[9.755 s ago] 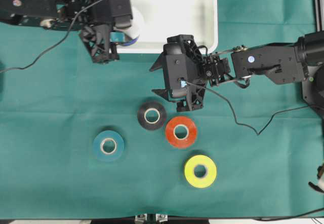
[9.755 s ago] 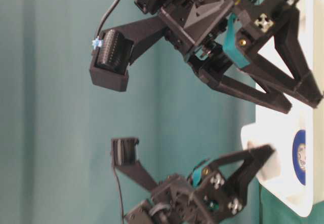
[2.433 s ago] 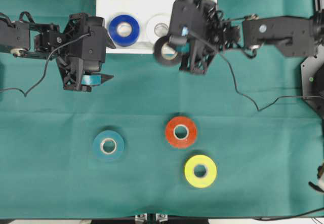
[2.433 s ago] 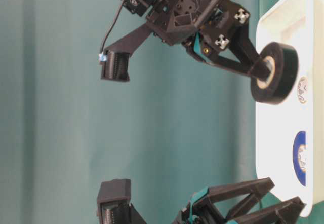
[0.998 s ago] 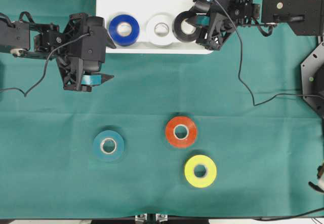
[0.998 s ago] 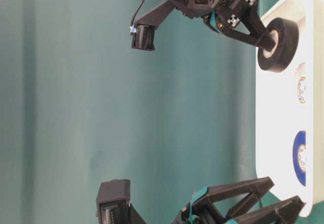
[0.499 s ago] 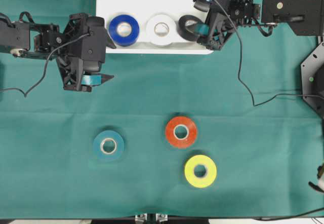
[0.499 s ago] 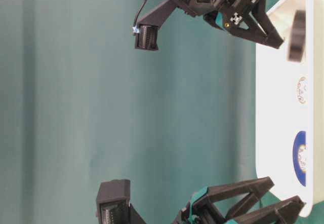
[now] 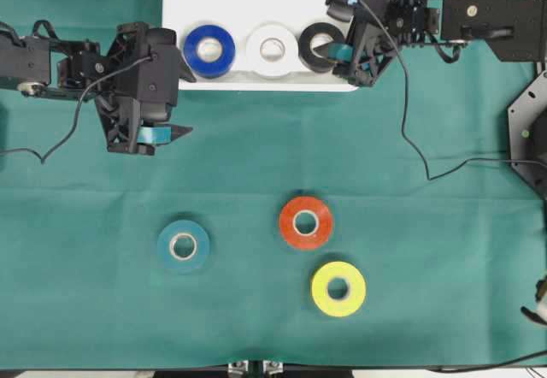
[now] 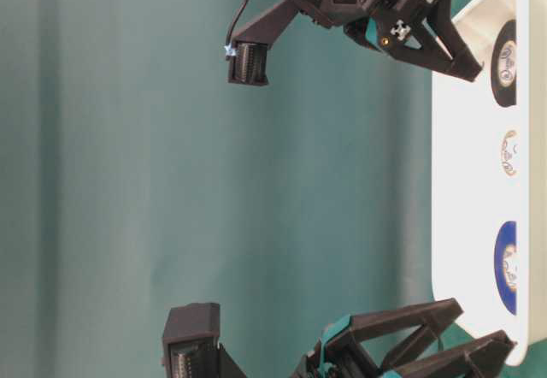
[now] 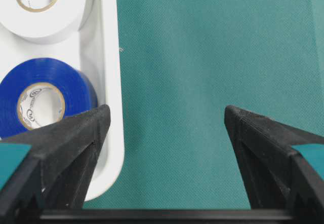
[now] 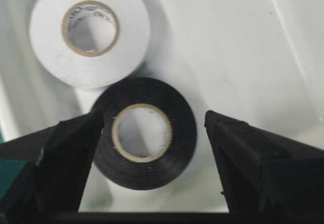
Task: Put the tape alternately from left to right into the white case.
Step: 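Release the black tape beside the white one and raise the right gripper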
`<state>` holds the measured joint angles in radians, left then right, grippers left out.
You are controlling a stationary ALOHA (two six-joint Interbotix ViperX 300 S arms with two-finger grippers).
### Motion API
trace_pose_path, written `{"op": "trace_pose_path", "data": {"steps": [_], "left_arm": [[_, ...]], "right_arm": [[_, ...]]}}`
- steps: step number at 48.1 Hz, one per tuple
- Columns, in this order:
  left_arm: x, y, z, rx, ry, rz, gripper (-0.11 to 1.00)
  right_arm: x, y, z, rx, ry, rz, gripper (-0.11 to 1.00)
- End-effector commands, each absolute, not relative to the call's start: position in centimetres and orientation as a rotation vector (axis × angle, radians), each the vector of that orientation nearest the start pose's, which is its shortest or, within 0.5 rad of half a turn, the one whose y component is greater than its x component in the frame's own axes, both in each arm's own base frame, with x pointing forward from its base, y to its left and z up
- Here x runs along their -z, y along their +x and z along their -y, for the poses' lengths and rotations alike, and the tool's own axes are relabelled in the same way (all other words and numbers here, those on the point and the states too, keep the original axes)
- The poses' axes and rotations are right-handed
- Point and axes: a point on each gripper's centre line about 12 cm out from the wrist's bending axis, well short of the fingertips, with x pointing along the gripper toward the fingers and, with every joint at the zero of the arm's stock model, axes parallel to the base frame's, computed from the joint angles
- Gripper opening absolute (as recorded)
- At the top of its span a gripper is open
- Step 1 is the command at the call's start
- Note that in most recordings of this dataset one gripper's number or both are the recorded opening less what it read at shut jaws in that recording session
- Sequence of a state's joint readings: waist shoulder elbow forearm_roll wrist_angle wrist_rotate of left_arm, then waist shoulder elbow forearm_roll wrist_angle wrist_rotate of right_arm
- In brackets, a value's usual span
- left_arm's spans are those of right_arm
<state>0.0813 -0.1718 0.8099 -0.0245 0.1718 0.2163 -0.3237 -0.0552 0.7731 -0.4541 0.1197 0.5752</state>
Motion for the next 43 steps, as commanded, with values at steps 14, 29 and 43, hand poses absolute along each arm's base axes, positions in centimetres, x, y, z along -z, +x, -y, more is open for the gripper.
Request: {"op": "trace_pose_path", "data": {"steps": [14,29,43], "left_arm": [[-17.7,33.1,-2.4,0.007,0.148,-0.781,0.56],[-17.7,33.1,-2.3,0.011,0.149,-0.782,0.55],[-17.7,33.1,-2.2,0.012,0.149,-0.78,0.55]], "right_arm": [[-17.1,34.0,8.0,0.301,0.183,-0.734,0.86],[-18.2,34.4,4.0,0.189,0.14,-0.71,0.86],[-18.4,34.5,1.4,0.118,0.112,-0.708,0.86]]}}
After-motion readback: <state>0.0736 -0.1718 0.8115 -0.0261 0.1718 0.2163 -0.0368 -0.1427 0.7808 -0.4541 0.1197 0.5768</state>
